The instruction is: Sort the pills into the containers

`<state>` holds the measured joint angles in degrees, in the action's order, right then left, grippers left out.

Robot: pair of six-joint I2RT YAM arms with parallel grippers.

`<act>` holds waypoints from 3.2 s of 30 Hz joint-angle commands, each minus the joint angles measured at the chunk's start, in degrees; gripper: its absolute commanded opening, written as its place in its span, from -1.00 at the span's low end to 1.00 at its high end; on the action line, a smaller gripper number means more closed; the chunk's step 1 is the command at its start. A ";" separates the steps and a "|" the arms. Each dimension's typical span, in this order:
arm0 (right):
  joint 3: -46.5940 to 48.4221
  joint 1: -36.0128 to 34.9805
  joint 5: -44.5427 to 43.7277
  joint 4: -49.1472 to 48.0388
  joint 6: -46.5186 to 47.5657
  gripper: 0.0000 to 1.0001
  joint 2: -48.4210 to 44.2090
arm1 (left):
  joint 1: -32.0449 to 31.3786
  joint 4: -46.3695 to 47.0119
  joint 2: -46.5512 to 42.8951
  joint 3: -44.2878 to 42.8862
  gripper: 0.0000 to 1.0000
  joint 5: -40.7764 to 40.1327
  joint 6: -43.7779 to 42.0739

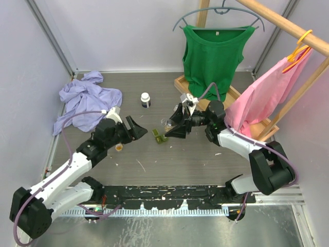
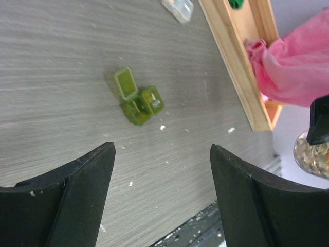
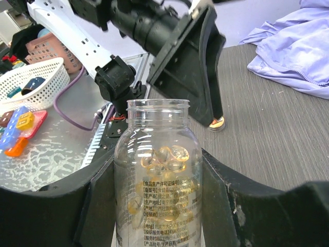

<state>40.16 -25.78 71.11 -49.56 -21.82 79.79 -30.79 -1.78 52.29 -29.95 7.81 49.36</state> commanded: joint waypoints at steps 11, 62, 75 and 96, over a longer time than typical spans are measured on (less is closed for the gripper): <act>0.10 0.08 0.89 -4.13 -0.85 -0.97 0.91 | 1.51 -37.95 3.66 -10.17 0.56 -27.47 -4.93; 0.36 0.27 2.78 -3.81 -1.18 -0.97 1.86 | 9.51 -25.44 25.82 -12.78 -0.43 -17.78 -12.10; 17.72 0.35 2.83 58.28 46.88 -0.98 -0.66 | 9.44 13.63 -2.68 -1.47 -0.54 22.21 12.94; 20.84 0.35 -2.12 65.55 49.52 -0.98 -3.80 | -0.79 27.61 8.53 -9.59 -0.54 22.77 21.65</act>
<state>58.00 -25.52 68.93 16.19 26.92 78.67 -30.46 21.61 58.96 -36.27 28.77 70.76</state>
